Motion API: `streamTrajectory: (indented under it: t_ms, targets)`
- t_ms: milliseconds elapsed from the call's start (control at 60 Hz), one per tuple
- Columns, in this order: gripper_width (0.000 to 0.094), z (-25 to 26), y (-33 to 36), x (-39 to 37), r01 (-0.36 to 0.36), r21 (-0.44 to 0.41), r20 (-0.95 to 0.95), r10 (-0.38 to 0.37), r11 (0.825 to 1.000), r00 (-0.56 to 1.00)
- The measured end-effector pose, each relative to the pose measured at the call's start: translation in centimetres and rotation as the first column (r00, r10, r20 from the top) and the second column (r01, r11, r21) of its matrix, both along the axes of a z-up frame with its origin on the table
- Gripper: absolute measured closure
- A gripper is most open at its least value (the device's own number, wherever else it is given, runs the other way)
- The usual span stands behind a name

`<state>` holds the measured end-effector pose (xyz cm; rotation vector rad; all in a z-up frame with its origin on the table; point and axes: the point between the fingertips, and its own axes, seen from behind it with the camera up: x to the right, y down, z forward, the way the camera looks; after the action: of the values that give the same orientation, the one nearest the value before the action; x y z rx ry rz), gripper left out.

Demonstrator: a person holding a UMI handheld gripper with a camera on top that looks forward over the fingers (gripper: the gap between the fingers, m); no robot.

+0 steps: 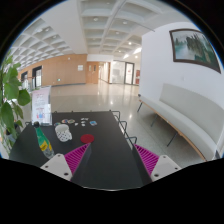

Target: Pour water

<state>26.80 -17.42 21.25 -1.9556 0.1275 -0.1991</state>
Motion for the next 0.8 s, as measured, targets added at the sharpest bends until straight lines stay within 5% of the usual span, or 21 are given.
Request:
streamTrajectory:
  t_ms: [583,800]
  targets:
    - [0.0077,-4.2,-5.6,-4.8,-0.025,-0.03,0.026,0.026,0.999,0.999]
    - [0.0079,-6.4,-4.6,-15.3,-0.138,0.022,-0.061,0.14,0.99,0.988]
